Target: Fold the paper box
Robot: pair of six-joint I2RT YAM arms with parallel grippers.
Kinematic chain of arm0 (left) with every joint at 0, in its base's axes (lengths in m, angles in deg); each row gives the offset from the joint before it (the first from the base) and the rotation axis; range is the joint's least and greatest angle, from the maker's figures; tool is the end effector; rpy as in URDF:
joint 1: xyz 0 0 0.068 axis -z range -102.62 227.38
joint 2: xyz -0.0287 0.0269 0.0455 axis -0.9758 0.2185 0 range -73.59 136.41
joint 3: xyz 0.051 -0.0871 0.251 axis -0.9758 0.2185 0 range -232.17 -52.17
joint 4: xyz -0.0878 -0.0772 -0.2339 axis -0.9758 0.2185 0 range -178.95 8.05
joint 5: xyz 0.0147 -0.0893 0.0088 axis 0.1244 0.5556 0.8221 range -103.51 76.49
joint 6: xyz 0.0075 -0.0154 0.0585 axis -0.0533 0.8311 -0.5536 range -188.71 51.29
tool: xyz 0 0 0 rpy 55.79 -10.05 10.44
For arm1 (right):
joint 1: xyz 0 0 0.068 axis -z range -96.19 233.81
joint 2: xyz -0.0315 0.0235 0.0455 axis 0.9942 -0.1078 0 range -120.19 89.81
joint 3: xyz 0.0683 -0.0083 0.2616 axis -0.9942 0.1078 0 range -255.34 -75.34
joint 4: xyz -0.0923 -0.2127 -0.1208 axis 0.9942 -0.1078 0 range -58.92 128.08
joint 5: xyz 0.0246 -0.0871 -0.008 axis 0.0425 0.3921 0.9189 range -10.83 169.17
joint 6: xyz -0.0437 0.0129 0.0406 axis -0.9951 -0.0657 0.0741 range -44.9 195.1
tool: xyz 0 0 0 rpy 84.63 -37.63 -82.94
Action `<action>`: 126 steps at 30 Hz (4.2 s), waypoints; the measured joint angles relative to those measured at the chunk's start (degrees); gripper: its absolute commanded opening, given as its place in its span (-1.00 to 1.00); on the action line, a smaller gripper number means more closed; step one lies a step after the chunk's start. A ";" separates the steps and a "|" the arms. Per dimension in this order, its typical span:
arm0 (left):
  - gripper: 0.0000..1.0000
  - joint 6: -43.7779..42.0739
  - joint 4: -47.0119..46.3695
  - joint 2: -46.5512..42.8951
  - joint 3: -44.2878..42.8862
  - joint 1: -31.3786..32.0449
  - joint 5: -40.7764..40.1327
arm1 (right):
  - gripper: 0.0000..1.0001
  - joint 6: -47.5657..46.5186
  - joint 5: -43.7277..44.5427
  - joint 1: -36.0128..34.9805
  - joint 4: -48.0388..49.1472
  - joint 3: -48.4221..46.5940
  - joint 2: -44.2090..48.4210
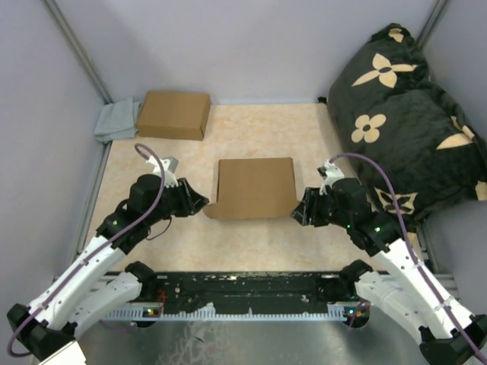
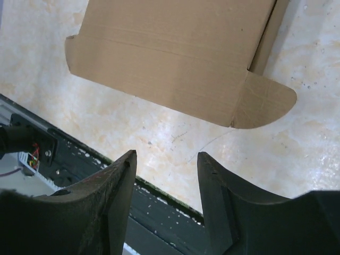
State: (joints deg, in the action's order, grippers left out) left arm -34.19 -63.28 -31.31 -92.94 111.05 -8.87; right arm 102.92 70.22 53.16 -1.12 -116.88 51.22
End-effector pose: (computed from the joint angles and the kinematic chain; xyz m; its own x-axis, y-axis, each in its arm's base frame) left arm 0.1472 -0.1025 0.2886 -0.6603 -0.2388 -0.7120 0.2893 0.7941 -0.5346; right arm 0.1280 0.0842 0.2788 -0.7353 0.1000 -0.6703 -0.3036 0.8357 0.4577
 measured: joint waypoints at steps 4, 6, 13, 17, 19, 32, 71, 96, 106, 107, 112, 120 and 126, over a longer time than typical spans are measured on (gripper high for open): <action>-0.19 -0.85 -3.45 6.03 -0.35 0.00 -0.35 | 0.09 0.55 0.13 -0.02 2.69 0.00 -3.67; -0.17 -1.73 -4.61 11.28 -1.31 0.00 -1.29 | 0.18 0.59 2.43 -0.07 4.81 -0.07 -7.96; -0.11 -4.83 -6.40 25.92 -4.24 -0.02 -11.19 | 0.25 0.66 13.44 0.07 11.23 -3.13 -27.56; -0.11 -5.29 -7.80 30.62 -5.40 -0.02 -15.78 | 0.24 0.28 16.39 0.46 15.26 -4.72 -35.30; -0.10 -5.42 -8.85 31.89 -5.73 -0.02 -16.83 | 0.24 0.22 17.25 0.55 16.87 -4.76 -37.00; -0.13 -6.14 -18.40 40.37 -5.81 0.00 -14.23 | 0.17 -2.12 15.47 3.32 22.53 -7.37 -43.30; 0.28 -7.80 -15.28 45.05 -14.47 -3.87 -16.22 | 0.64 -3.15 13.60 3.43 24.09 -19.30 -53.96; 0.25 -7.72 -14.38 29.05 0.90 -3.76 -6.73 | 0.66 -2.71 12.09 0.66 24.94 2.29 -29.00; 0.25 -8.76 -14.75 30.49 0.74 -3.76 -6.73 | 0.65 -4.04 11.32 0.66 27.36 1.99 -34.38; 0.25 -8.85 -14.84 30.93 0.70 -3.76 -6.69 | 0.64 -4.13 11.04 0.66 27.52 1.86 -34.84; 0.23 -9.01 -15.32 32.85 0.52 -3.52 -5.53 | 0.62 -4.37 9.29 0.63 28.35 1.29 -35.85; 0.21 -9.31 -15.41 33.09 0.28 -3.13 -2.84 | 0.57 -5.64 3.48 0.26 31.10 1.29 -35.69; 0.21 -9.33 -15.39 33.05 0.17 -3.13 -1.53 | 0.57 -6.29 3.30 -0.11 30.93 1.27 -35.63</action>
State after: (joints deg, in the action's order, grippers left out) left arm -43.52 -78.66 1.74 -92.76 107.92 -10.40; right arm 96.62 73.52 53.05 29.81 -115.61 15.59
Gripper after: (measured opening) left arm 0.608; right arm 0.785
